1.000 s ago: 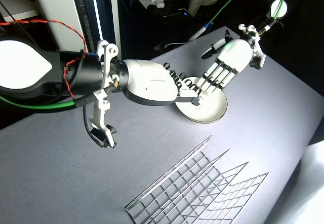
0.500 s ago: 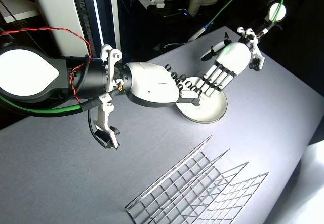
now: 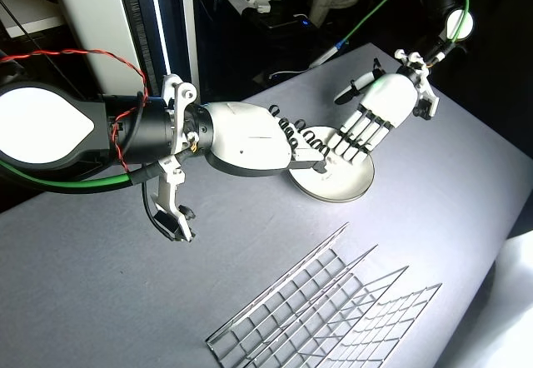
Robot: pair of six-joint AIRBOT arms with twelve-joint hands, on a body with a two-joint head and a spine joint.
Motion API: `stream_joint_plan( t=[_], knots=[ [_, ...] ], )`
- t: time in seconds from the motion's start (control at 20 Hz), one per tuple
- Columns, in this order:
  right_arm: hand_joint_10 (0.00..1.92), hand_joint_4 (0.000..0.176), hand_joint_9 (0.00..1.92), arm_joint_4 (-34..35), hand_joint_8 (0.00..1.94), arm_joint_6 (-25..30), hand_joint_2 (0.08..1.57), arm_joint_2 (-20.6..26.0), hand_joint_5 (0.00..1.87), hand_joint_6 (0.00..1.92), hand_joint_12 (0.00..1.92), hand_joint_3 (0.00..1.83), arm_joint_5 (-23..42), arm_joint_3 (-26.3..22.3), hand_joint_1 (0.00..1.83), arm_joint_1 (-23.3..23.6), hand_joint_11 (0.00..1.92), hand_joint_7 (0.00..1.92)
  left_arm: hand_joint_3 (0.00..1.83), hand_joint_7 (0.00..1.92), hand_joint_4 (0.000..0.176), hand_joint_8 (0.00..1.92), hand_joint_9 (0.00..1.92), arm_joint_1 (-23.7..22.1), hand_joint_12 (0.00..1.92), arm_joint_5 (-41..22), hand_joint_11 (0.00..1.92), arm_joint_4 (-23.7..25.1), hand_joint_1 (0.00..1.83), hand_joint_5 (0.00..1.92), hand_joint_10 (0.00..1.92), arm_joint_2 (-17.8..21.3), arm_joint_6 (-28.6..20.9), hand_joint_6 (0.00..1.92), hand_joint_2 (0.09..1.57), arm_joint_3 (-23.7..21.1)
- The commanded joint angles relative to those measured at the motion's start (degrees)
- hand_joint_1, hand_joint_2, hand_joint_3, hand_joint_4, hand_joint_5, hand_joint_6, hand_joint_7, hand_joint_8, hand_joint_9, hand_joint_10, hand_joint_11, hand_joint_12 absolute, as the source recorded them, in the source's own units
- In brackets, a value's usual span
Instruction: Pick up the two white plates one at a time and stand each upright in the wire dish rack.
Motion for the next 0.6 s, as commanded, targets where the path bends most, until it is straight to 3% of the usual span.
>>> stream_joint_plan(
  t=[0.0, 0.2, 0.35, 0.4, 0.55],
  knots=[
    [0.01, 0.0, 0.15, 3.6, 0.01, 0.0, 1.34, 0.2, 0.22, 0.01, 0.45, 0.0, 4.4, 0.1, 0.21, 0.4, 0.0, 0.2, 0.0, 0.0, 0.0, 0.0, 0.0, 0.2, 0.0, -0.4, 0.0, -1.4, 0.0, 0.0, 0.0, -0.1, 0.3, 0.0, 1.15, 0.4],
    [0.0, 0.0, 0.15, 3.9, 0.0, -0.1, 1.34, 0.2, 0.22, 0.0, 0.39, 0.0, 4.6, 0.1, 0.21, 0.3, 0.0, 0.19, 0.0, 0.0, 0.0, 0.0, 0.0, 0.8, 0.0, 0.3, 0.0, -1.3, 0.0, 0.0, 0.0, -0.5, 0.5, 0.0, 1.15, 0.0],
    [0.01, 0.0, 0.19, 4.4, 0.01, -0.1, 1.32, 0.1, 0.24, 0.01, 0.52, 0.0, 4.6, 0.1, 0.29, 0.1, 0.0, 0.23, 0.0, 0.0, 0.0, 0.0, 0.0, 0.9, 0.0, 1.5, 0.0, -1.4, 0.0, 0.0, 0.0, -1.4, 0.5, 0.0, 1.15, -0.1],
    [0.0, 0.0, 0.15, 4.5, 0.0, -0.1, 1.34, 0.1, 0.2, 0.0, 0.46, 0.0, 4.6, 0.1, 0.24, 0.1, 0.0, 0.19, 0.0, 0.0, 0.0, 0.0, 0.0, 0.9, 0.0, 1.8, 0.0, -1.4, 0.0, 0.0, 0.0, -1.8, 0.5, 0.0, 1.14, -0.1],
    [0.0, 0.0, 0.17, 4.5, 0.0, -0.1, 1.32, 0.1, 0.22, 0.0, 0.51, 0.0, 4.6, 0.1, 0.3, -0.1, 0.0, 0.22, 0.0, 0.0, 0.0, 0.0, 0.0, 0.9, 0.0, 2.2, 0.0, -1.9, 0.0, 0.0, 0.0, -3.2, 0.5, 0.0, 1.16, -0.3]
  ],
)
